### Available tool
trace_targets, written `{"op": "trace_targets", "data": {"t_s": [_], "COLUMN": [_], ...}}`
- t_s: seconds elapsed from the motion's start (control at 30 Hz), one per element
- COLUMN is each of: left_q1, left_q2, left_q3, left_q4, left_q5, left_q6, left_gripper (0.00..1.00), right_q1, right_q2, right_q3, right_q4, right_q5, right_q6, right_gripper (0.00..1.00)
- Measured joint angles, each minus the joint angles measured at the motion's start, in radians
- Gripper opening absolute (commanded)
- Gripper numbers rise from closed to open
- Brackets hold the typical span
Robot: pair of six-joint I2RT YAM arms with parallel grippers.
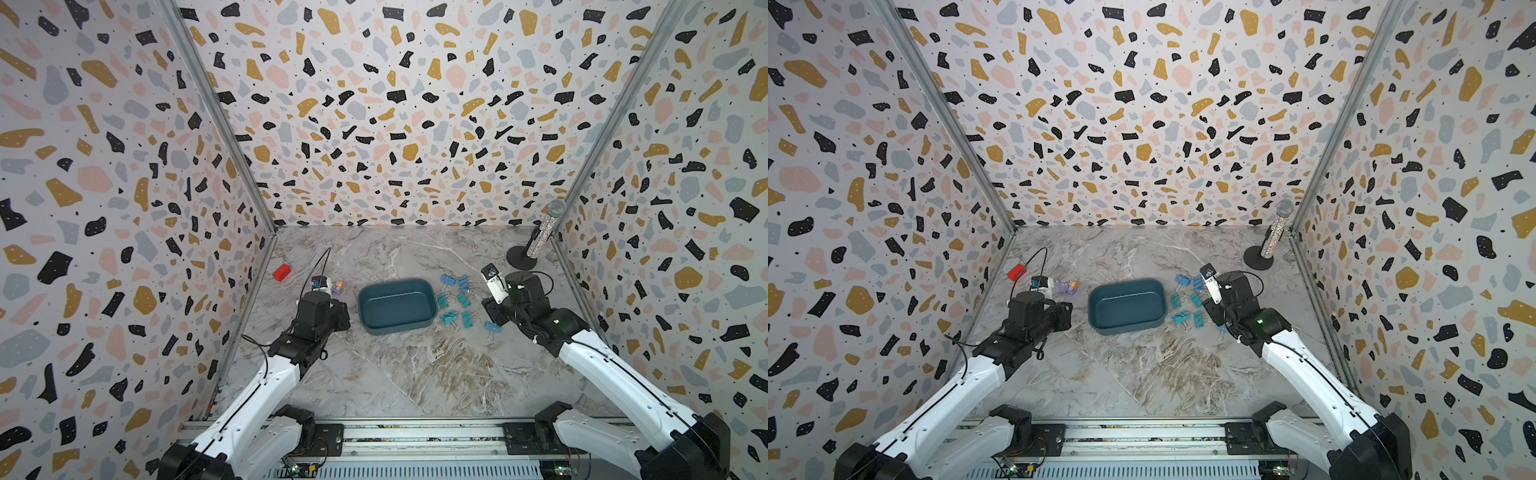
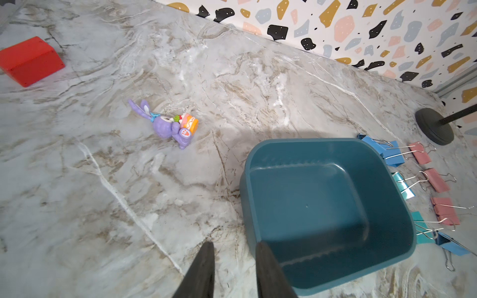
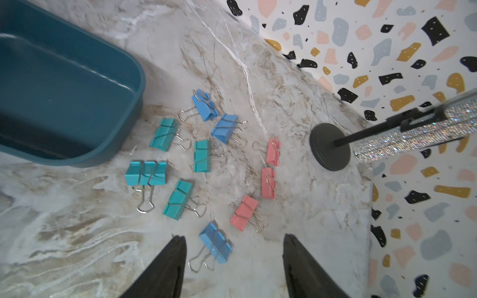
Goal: Take out the binder clips from the storage box
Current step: Reset both arms
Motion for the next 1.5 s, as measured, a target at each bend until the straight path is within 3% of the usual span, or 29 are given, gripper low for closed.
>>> {"op": "trace_targets", "data": {"t_s": [0.27, 0.43, 0.53, 0.6, 0.63, 0.73, 0.87, 1.13, 1.5], "left_q1": [0.000, 0.000, 0.000, 0.000, 0.000, 0.000, 0.000, 0.000, 0.050], "left_q2": [0.098, 0.069, 0.010, -0.032, -0.044, -0.066, -0.077, -0.077, -0.100], "left_q3": [0.024, 0.037, 0.040, 0.042, 0.042, 0.042, 0.042, -0.028, -0.321], "left_q4": [0.010, -0.002, -0.035, -0.059, -0.066, -0.081, -0.093, -0.002, 0.314], "left_q5": [-0.117, -0.202, -0.273, -0.322, -0.340, -0.400, -0.475, -0.586, -0.603], "left_q6": [-0.002, 0.002, -0.002, 0.006, 0.014, 0.031, 0.052, 0.102, 0.168], "left_gripper": [0.28, 0.31, 0.50, 0.78, 0.99, 1.00, 1.00, 1.00, 1.00], "right_q1": [-0.001, -0.037, -0.067, -0.086, -0.095, -0.116, -0.151, -0.228, -0.344], "right_q2": [-0.001, -0.048, -0.095, -0.112, -0.113, -0.114, -0.115, -0.103, -0.030], "right_q3": [-0.155, -0.210, -0.220, -0.221, -0.225, -0.267, -0.354, -0.411, -0.531], "right_q4": [0.178, 0.267, 0.305, 0.310, 0.313, 0.338, 0.373, 0.467, 0.678], "right_q5": [-0.039, -0.032, -0.010, 0.013, 0.023, 0.053, 0.091, 0.126, 0.018], "right_q6": [0.017, 0.034, 0.047, 0.063, 0.072, 0.097, 0.130, 0.147, 0.150], "right_gripper": [0.67, 0.67, 0.68, 0.68, 0.70, 0.87, 1.00, 1.00, 1.00]}}
